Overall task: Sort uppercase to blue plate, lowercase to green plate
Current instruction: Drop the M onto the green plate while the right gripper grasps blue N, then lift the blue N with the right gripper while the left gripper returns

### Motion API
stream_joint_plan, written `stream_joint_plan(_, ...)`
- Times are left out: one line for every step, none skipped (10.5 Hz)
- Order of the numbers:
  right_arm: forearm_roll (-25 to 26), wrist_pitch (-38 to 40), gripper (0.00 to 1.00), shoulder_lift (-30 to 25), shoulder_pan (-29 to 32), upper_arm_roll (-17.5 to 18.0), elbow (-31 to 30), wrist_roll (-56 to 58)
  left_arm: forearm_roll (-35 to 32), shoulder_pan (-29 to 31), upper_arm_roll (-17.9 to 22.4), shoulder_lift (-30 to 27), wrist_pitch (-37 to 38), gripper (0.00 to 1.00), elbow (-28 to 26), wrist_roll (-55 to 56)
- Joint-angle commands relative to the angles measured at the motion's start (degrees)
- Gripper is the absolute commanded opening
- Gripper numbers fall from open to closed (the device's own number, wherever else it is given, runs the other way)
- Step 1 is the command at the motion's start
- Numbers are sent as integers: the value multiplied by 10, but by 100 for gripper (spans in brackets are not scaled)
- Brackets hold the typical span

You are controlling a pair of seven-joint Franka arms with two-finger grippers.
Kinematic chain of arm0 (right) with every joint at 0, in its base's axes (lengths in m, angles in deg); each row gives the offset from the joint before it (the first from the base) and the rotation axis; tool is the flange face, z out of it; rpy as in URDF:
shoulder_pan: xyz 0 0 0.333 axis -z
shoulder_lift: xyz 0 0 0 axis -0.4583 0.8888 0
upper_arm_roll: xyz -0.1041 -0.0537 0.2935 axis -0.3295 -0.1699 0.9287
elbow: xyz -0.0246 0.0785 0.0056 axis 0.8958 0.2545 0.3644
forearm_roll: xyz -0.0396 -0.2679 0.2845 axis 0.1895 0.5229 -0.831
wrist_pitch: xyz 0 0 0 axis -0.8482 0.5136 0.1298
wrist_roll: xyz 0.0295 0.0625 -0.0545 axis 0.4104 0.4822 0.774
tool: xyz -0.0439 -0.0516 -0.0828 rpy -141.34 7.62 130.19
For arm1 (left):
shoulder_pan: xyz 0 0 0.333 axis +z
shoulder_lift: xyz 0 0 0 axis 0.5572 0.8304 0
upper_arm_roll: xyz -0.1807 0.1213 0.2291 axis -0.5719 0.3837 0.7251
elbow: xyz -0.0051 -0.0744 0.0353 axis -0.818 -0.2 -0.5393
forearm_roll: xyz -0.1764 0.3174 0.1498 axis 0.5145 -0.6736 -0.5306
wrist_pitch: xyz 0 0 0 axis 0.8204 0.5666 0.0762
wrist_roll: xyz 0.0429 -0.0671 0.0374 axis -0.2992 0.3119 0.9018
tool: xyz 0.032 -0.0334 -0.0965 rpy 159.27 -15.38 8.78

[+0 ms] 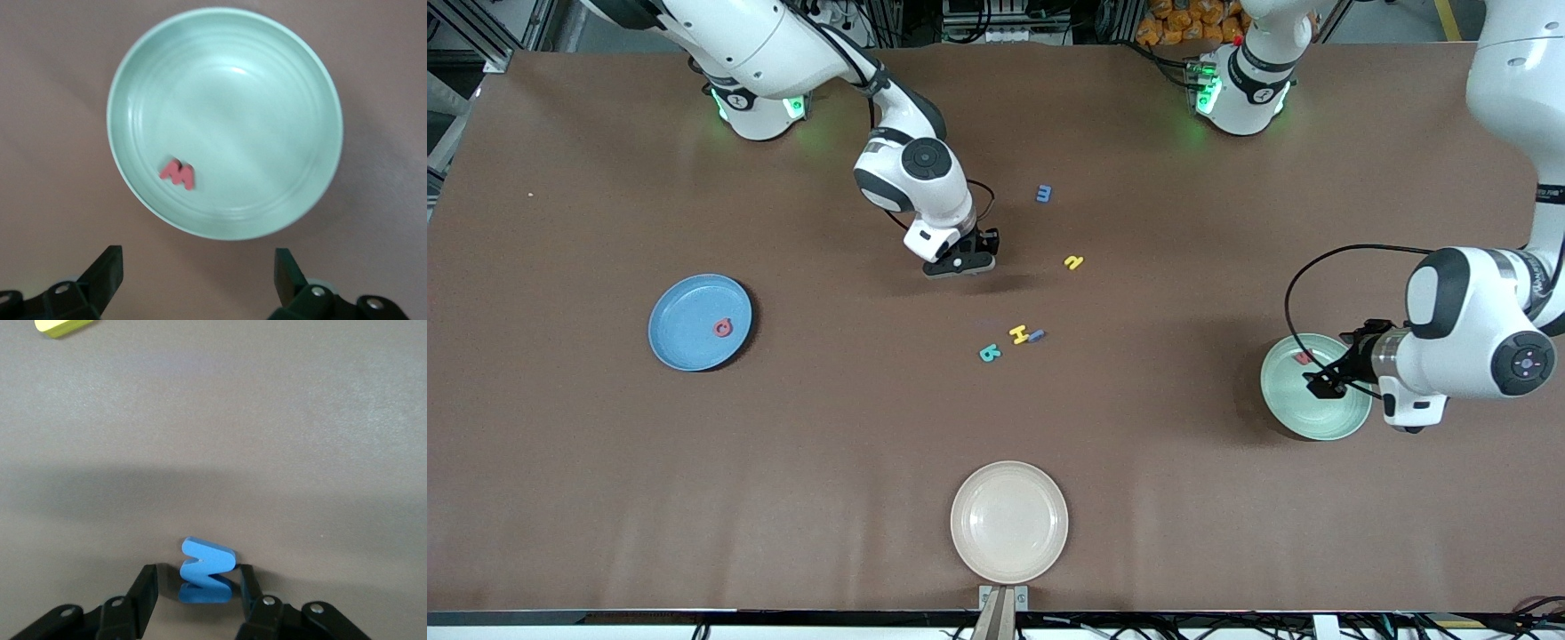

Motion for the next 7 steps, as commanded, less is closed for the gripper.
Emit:
stream_joint_plan(16,4,46,15,-7,-3,15,-20,8,-28,1,3,0,100,9,38)
stream_joint_plan(16,4,38,15,-7,-3,16,-20,8,-35,1,3,-2,100,10,50)
stream_joint_plan(16,4,29,15,-7,-4,15,-20,9,-44,1,5,-6,100,9,59)
stream_joint_plan(17,4,23,15,-7,-6,15,-20,9,-49,1,5,-11,100,10,72)
stream_joint_plan(21,4,20,15,-7,-10,15,-20,9,-57,1,5,-18,100,10,83)
stream_joint_plan(25,6,19,15,-7,-10,15,-20,9,-64,1,6,-21,100,11,93)
stream_joint_plan(26,16,18,14,-7,-11,16,-20,11,-71,1,8,-25,100,18,107)
